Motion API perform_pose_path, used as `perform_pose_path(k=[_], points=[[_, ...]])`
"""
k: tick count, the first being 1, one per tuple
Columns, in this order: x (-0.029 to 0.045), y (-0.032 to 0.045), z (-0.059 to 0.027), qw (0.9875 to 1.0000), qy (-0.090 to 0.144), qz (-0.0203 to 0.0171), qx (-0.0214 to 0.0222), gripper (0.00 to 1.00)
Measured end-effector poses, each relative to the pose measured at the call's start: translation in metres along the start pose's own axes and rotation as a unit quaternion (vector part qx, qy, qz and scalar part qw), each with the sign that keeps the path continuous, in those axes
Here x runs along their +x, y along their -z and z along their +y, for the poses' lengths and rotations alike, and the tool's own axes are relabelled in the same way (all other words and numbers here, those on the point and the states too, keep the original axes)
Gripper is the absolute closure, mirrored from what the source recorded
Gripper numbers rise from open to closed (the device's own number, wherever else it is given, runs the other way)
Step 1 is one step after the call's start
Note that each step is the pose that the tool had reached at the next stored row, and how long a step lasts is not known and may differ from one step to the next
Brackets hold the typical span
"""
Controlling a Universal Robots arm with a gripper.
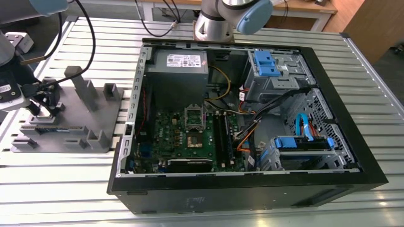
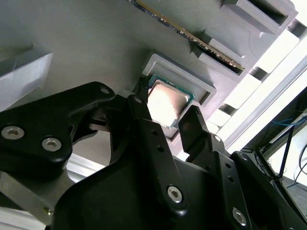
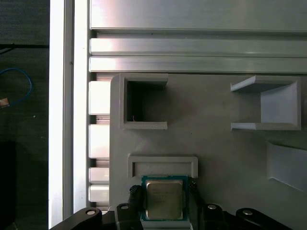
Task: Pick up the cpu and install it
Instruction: 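Pick up the cpu and move it towards the insertion slot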
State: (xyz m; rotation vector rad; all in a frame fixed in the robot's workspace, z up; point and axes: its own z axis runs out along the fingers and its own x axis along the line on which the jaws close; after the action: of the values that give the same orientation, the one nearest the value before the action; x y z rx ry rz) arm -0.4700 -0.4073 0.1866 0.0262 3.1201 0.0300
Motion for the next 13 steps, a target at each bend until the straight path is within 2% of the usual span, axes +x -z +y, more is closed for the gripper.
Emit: perform_pose_path(k=[1, 2, 13], points=[[0.0, 0.0, 0.0, 1.0, 0.0, 0.0, 0.0, 0.52], [0.0, 0.0, 0.0, 1.0, 0.0, 0.0, 0.0, 0.46], [-0.0001, -0.0021, -0.0001, 1.0, 0.0, 0.0, 0.0, 0.46]])
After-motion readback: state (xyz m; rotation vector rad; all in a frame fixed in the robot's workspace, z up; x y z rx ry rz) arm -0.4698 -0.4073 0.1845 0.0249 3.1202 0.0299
